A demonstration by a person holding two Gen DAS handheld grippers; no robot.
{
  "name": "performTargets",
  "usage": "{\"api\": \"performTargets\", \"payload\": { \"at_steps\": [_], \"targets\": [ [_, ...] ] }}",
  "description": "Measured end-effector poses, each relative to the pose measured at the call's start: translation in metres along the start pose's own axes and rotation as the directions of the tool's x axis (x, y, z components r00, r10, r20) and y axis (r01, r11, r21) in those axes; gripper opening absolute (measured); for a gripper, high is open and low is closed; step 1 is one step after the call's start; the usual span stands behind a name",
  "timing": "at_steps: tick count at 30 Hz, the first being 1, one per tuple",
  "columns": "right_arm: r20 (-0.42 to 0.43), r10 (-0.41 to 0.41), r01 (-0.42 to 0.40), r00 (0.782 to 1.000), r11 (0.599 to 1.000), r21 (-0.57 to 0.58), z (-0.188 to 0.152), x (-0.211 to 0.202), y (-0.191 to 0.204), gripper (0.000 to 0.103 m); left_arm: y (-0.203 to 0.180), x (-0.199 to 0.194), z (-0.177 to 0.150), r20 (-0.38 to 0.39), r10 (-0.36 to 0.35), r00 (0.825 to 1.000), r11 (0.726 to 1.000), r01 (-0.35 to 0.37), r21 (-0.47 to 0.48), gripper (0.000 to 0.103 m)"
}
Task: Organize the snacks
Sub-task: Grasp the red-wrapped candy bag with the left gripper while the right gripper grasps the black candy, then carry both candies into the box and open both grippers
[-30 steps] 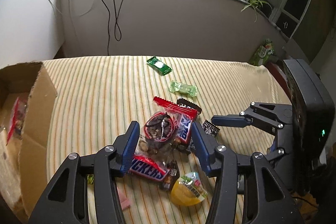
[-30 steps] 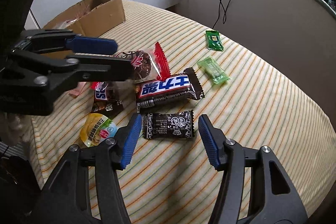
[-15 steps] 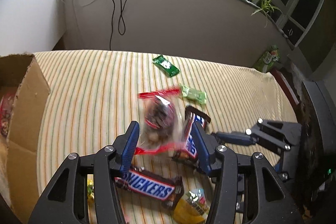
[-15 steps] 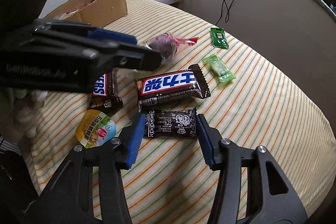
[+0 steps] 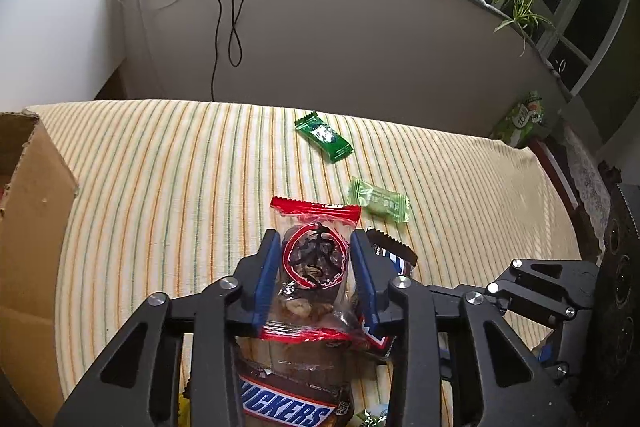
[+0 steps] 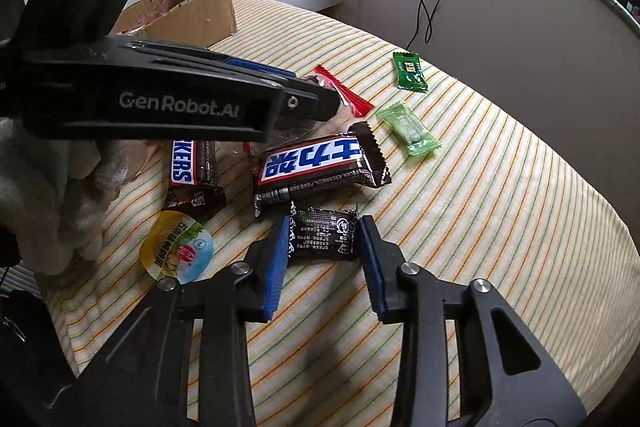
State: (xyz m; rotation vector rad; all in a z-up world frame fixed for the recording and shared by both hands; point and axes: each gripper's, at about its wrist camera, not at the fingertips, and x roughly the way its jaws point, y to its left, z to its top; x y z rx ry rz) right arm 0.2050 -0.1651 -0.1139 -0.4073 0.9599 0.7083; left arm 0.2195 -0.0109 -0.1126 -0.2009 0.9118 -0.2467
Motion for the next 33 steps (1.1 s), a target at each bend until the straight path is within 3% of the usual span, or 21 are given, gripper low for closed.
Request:
{"api": "performTargets", "payload": {
  "at_steps": [21,28,33],
  "targets": [
    [0.052,-0.008,0.006,0.999,0.999,0.051,-0.007,-0.032,0.003,0.031,0.006,-0.069,-0.010,0.141,-0.004,0.990,1.000,0.004,0.004,0.033],
    [0.111,0.000,-0.003,0.994,1.000,0.024,0.009,-0.057,0.026,0.030,0.024,-0.105,-0.017,0.194,-0.010,0.981,0.999,0.018,-0.037,0.033],
    [0.148,0.034,-0.033,0.988,0.999,-0.011,0.024,-0.067,0.050,0.030,0.045,-0.131,-0.027,0.227,0.027,0.974,0.998,-0.012,-0.069,0.033]
  ]
}}
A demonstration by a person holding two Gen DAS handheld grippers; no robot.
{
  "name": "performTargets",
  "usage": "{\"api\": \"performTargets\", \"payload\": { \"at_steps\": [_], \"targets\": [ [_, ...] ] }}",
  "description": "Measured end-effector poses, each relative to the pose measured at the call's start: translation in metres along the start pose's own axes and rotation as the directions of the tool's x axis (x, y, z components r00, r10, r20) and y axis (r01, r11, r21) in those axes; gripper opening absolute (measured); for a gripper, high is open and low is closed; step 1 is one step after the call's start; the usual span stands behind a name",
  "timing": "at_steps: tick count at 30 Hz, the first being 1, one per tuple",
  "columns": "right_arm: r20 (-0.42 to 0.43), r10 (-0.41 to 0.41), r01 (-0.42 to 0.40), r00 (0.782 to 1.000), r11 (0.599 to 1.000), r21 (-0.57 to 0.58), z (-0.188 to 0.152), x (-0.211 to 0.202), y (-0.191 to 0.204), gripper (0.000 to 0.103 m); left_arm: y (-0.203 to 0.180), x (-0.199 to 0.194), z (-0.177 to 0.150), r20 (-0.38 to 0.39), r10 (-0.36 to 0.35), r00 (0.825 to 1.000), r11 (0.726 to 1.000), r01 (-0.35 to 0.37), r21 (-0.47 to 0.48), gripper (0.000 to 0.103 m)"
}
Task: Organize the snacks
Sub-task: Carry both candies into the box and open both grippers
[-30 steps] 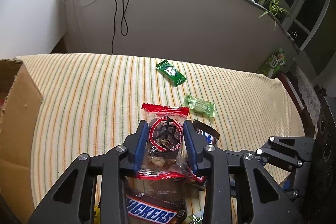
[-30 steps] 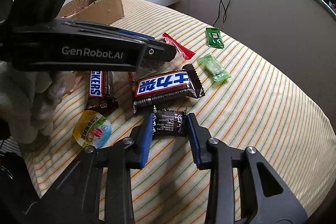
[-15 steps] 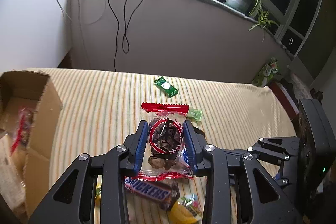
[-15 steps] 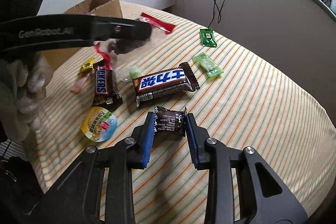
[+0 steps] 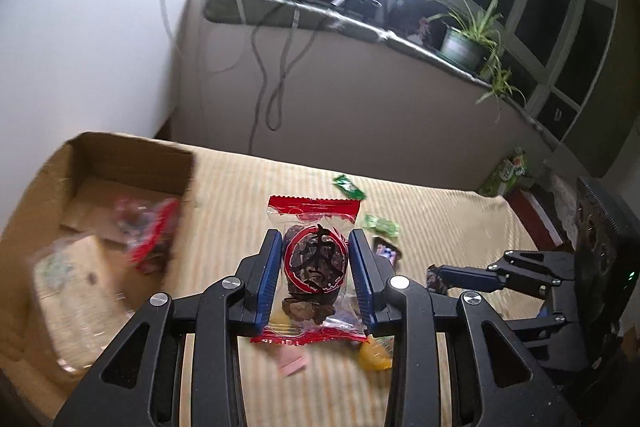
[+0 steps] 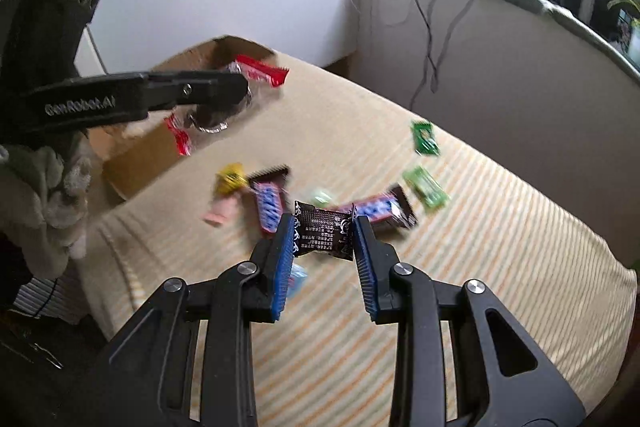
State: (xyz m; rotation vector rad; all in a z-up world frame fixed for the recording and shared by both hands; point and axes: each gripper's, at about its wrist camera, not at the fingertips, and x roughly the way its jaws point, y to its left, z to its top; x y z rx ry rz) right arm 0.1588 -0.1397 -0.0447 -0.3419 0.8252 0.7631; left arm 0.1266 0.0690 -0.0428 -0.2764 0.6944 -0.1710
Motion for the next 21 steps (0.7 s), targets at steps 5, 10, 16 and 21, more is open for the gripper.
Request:
{"api": "performTargets", "payload": {
  "at_steps": [5,10,16,21],
  "targets": [
    [0.027,0.036,-0.035,0.999,0.999,-0.038,0.016,0.001,0.030,0.031,0.026,-0.020,-0.001,0.024,0.053,0.998,0.998,-0.052,-0.027,0.033],
    [0.041,0.074,-0.071,0.996,0.994,-0.085,0.036,0.010,0.059,0.031,0.055,-0.040,-0.004,0.046,0.119,0.992,0.992,-0.117,-0.053,0.033],
    [0.045,0.109,-0.103,0.993,0.987,-0.123,0.062,0.030,0.087,0.031,0.086,-0.059,-0.011,0.061,0.183,0.981,0.980,-0.177,-0.088,0.033],
    [0.042,0.129,-0.121,0.991,0.981,-0.152,0.080,0.046,0.106,0.031,0.109,-0.072,-0.019,0.056,0.225,0.973,0.969,-0.218,-0.116,0.033]
  ]
}}
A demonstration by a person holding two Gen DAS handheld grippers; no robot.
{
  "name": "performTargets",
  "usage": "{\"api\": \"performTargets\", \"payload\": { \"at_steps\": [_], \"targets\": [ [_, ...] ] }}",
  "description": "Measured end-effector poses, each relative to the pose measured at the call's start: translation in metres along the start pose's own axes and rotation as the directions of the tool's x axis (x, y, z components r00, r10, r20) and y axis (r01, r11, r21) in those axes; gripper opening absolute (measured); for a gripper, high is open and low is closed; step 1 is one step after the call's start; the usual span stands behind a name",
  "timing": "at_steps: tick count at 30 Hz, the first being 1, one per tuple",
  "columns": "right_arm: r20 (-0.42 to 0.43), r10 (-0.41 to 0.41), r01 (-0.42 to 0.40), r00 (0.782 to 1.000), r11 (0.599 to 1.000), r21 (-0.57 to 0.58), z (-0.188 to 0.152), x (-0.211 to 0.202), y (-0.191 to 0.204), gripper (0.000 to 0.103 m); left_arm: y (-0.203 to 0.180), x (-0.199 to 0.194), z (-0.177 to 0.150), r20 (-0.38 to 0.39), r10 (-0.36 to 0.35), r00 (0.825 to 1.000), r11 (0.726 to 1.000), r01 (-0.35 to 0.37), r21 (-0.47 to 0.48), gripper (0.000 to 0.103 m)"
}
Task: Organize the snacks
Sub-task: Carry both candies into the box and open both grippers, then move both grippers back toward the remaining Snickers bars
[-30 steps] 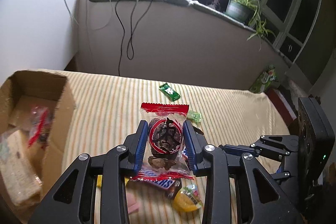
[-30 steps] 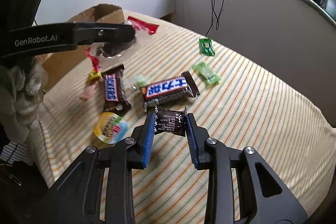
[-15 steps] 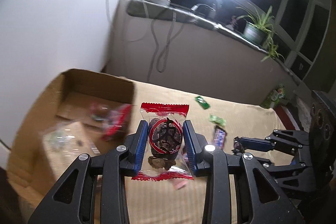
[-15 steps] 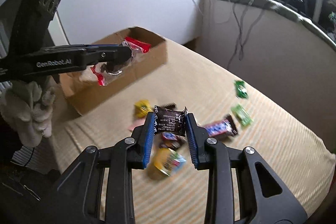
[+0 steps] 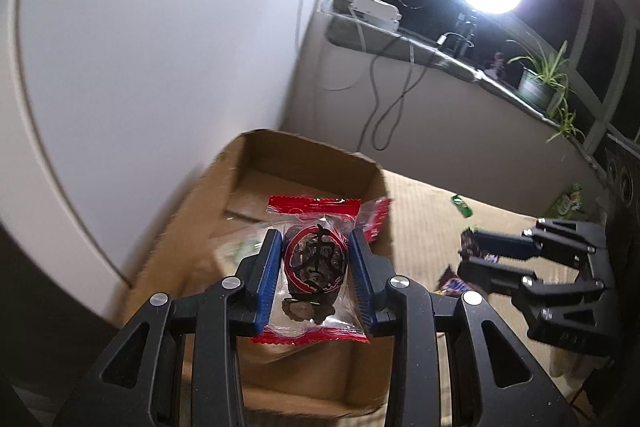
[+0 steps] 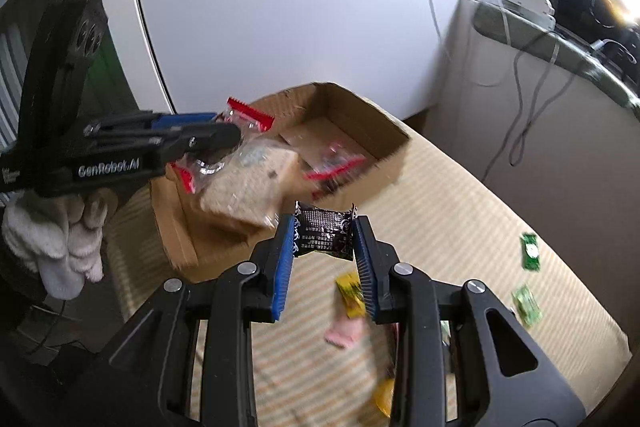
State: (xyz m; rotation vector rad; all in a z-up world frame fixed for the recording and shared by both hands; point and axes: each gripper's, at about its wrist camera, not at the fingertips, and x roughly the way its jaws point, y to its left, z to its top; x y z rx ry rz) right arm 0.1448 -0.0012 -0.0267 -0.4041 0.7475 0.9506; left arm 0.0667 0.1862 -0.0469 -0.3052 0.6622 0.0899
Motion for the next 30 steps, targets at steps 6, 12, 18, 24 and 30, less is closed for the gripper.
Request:
{"api": "performTargets", "payload": {
  "at_steps": [6,12,18,24,30],
  "targets": [
    [-0.017,0.030,-0.031,0.999,0.999,-0.036,0.015,0.026,0.015,0.031,0.012,-0.004,-0.006,-0.004,0.023,1.000,1.000,-0.023,-0.008,0.033],
    [-0.035,0.044,-0.046,0.998,0.997,-0.069,0.025,0.045,0.026,0.031,0.021,-0.006,-0.008,-0.012,0.031,0.999,0.999,-0.031,-0.020,0.033],
    [-0.039,0.041,-0.044,0.998,0.995,-0.087,0.026,0.053,0.031,0.044,0.024,-0.009,-0.008,-0.008,0.043,0.999,0.999,-0.043,-0.028,0.034],
    [-0.027,0.034,-0.037,0.999,0.995,-0.088,0.025,0.050,0.030,0.059,0.024,-0.010,-0.006,-0.001,0.056,0.998,0.998,-0.056,-0.030,0.042],
    [-0.012,0.025,-0.025,1.000,0.998,-0.059,0.023,0.039,0.021,0.062,0.021,-0.014,-0.006,0.009,0.051,0.999,0.998,-0.051,-0.033,0.042]
  ]
}}
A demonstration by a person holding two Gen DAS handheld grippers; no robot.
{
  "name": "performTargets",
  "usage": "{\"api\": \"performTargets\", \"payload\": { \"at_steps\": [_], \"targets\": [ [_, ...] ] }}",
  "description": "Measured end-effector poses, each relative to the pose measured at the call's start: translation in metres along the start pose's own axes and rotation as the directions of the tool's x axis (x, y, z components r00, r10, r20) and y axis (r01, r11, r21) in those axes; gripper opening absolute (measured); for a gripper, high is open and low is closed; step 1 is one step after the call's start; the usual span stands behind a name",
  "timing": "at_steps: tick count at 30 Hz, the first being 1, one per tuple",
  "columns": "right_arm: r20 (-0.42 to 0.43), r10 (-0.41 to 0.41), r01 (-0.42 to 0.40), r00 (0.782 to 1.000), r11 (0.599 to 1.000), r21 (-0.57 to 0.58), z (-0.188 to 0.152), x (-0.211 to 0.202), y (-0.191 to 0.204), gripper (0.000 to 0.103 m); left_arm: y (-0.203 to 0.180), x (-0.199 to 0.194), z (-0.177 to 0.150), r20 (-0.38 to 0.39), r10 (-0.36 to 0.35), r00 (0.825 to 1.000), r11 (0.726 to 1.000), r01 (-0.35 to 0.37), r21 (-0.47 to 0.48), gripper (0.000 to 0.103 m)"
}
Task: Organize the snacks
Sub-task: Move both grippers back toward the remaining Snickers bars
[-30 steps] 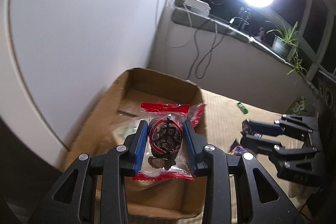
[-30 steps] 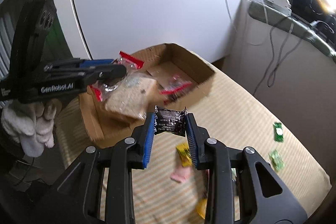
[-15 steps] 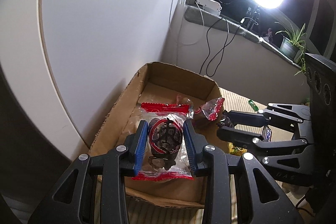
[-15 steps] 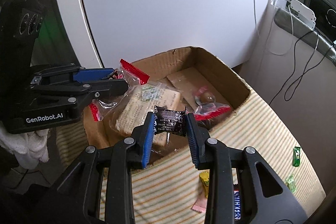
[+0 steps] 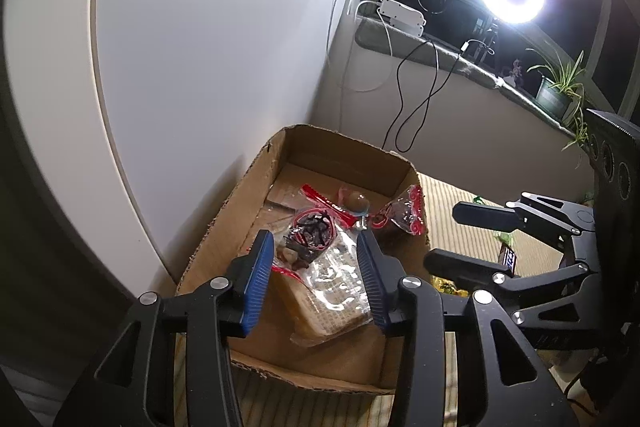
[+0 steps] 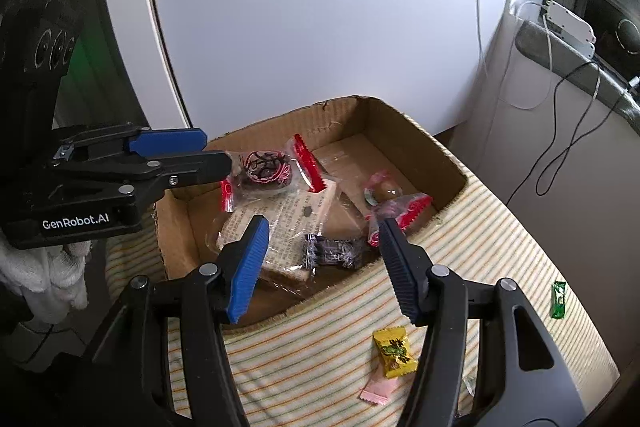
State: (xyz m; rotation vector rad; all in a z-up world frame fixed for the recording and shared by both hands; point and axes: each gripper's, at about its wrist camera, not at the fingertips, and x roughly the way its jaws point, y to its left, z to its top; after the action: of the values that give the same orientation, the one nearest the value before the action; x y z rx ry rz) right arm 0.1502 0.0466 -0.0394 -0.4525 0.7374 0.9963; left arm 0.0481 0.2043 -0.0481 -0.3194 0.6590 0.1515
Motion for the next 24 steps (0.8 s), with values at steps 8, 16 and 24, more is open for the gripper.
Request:
{"api": "performTargets", "payload": {
  "at_steps": [8,16,24],
  "targets": [
    [0.022,-0.039,0.038,0.999,0.998,0.052,-0.014,-0.029,-0.024,0.062,-0.017,-0.010,-0.003,0.017,-0.031,0.999,0.999,0.030,0.018,0.042],
    [0.025,-0.093,0.089,0.995,0.987,0.136,-0.039,-0.064,-0.063,0.062,-0.052,-0.013,-0.011,0.011,-0.089,0.996,0.994,0.088,0.060,0.042],
    [-0.017,-0.109,0.110,0.994,0.976,0.190,-0.077,-0.081,-0.095,0.062,-0.096,-0.005,-0.025,-0.032,-0.159,0.987,0.981,0.162,0.110,0.042]
  ]
}}
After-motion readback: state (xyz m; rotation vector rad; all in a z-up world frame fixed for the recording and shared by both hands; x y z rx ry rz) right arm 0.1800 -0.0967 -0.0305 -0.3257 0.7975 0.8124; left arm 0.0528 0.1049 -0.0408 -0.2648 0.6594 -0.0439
